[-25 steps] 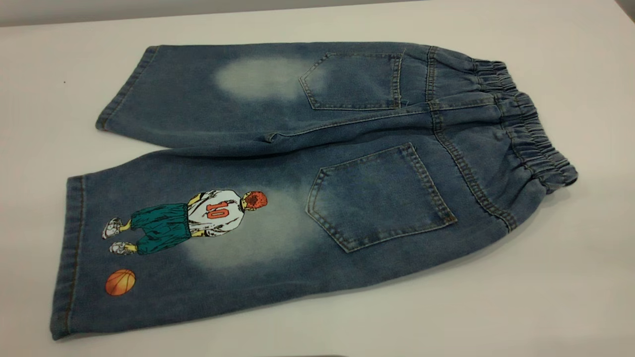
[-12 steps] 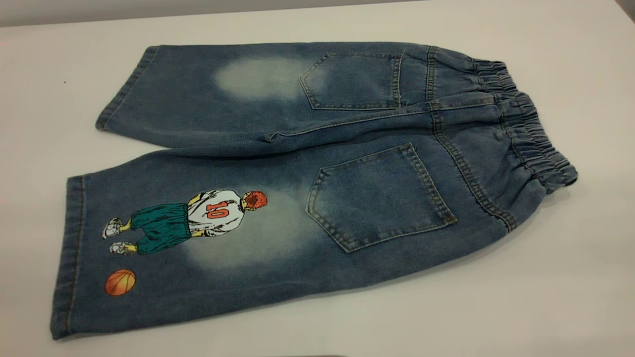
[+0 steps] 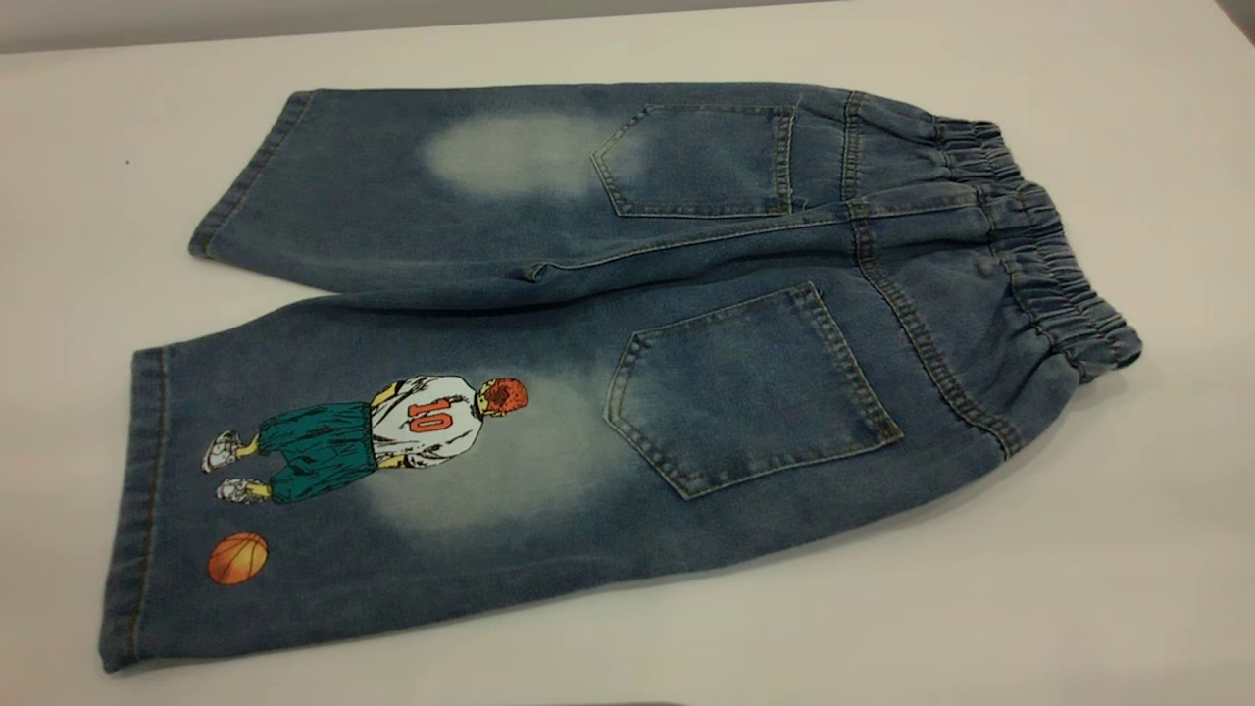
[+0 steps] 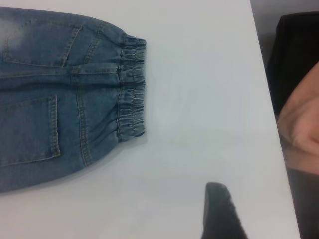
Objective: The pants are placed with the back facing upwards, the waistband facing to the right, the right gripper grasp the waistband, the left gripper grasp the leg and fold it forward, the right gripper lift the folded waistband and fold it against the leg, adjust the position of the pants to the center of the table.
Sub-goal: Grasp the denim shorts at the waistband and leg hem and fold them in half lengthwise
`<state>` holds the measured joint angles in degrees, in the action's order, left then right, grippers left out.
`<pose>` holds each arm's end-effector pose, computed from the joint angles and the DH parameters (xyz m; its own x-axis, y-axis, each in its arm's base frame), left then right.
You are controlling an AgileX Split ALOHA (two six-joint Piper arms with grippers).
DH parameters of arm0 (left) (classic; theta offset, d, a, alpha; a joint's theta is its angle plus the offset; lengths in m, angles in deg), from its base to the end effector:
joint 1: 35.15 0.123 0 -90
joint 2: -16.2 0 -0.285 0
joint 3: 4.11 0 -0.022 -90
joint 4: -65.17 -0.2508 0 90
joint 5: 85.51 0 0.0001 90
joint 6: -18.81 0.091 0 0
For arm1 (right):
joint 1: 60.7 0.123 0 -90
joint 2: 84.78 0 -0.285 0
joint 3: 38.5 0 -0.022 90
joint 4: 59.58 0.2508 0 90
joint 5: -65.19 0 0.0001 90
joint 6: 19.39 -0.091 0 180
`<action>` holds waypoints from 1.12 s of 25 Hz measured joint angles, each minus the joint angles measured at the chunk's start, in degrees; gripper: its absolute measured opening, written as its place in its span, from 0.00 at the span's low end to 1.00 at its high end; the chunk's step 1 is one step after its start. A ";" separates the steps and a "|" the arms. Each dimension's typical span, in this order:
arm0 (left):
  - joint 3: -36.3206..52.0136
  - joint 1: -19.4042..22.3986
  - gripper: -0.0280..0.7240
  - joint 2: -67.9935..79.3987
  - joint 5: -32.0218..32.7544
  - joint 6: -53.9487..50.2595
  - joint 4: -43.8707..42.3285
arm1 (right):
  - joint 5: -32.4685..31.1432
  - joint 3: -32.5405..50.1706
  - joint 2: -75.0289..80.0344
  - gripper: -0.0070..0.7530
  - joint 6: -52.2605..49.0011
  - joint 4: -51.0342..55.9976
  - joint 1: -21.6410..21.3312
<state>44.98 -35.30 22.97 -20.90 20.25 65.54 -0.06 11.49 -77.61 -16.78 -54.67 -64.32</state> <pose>-0.0094 -0.0005 0.2693 -0.5068 0.0237 -0.8617 0.0190 0.9997 0.0163 -0.0069 0.0075 0.2645 -0.5337 0.0242 -0.8453 -0.0077 0.9994 0.0335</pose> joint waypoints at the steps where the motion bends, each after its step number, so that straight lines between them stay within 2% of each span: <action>1: 0.00 0.00 0.64 0.00 0.00 0.00 0.00 | 0.00 0.00 0.00 0.46 0.00 0.00 0.00; 18: 0.00 0.00 0.64 0.00 0.00 0.05 0.00 | 0.07 0.00 0.00 0.46 0.00 0.11 0.00; 22: -0.05 0.00 0.64 0.17 0.00 -2.81 0.00 | 0.24 -0.06 0.53 0.47 -3.17 1.50 0.31; 25: -1.28 0.00 0.64 3.09 -0.75 -8.18 0.00 | 0.71 -1.95 3.59 0.51 -4.14 2.13 1.30; 28: -3.52 0.00 0.64 8.86 -4.54 -11.17 0.06 | 2.19 -5.38 9.43 0.59 -4.31 2.13 1.31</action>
<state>41.46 -35.30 31.83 -25.44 9.08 65.61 2.13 6.11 -68.18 -21.08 -52.54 -63.00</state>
